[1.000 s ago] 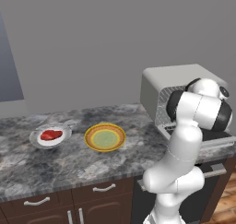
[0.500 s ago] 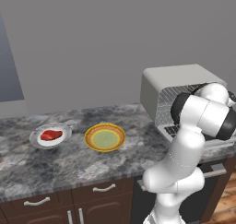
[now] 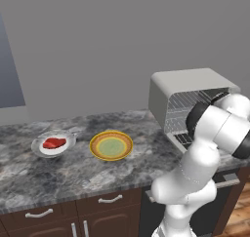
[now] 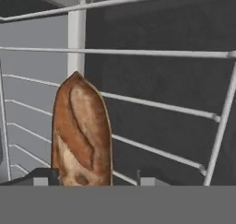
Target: Open the toaster oven door. Place the baguette on the bottom rack in the toaster oven and place the steak on the top rack.
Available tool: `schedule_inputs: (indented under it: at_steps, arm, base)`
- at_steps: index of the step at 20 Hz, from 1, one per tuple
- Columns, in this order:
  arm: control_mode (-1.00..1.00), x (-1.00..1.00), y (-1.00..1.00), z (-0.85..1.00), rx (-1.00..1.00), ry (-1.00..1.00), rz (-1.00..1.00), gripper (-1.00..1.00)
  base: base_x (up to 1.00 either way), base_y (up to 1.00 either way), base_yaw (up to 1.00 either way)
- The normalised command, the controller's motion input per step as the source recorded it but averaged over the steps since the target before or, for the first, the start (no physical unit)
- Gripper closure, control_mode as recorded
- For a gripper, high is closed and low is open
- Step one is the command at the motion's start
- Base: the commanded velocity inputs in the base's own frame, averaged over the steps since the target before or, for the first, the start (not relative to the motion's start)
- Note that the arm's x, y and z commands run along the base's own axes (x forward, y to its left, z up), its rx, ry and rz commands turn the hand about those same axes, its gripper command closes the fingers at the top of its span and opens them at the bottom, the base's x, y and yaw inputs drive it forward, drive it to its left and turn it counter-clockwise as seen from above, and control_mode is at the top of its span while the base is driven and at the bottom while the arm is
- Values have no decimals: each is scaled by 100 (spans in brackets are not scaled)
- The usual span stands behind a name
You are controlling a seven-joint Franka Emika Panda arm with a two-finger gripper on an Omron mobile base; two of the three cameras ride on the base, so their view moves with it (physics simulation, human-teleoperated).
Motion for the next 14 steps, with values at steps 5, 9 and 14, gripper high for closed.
schedule_inputs:
  at_steps: [5,9,14]
  arm:
    - [-100,-93,-17,50,10,-23,7,-100]
    - [-100,-58,-11,42,8,-25,7,-100]
    - [-100,-76,-1,76,5,-26,14,-100]
  base:
    - [0,0,0]
    - [0,0,0]
    - [0,0,0]
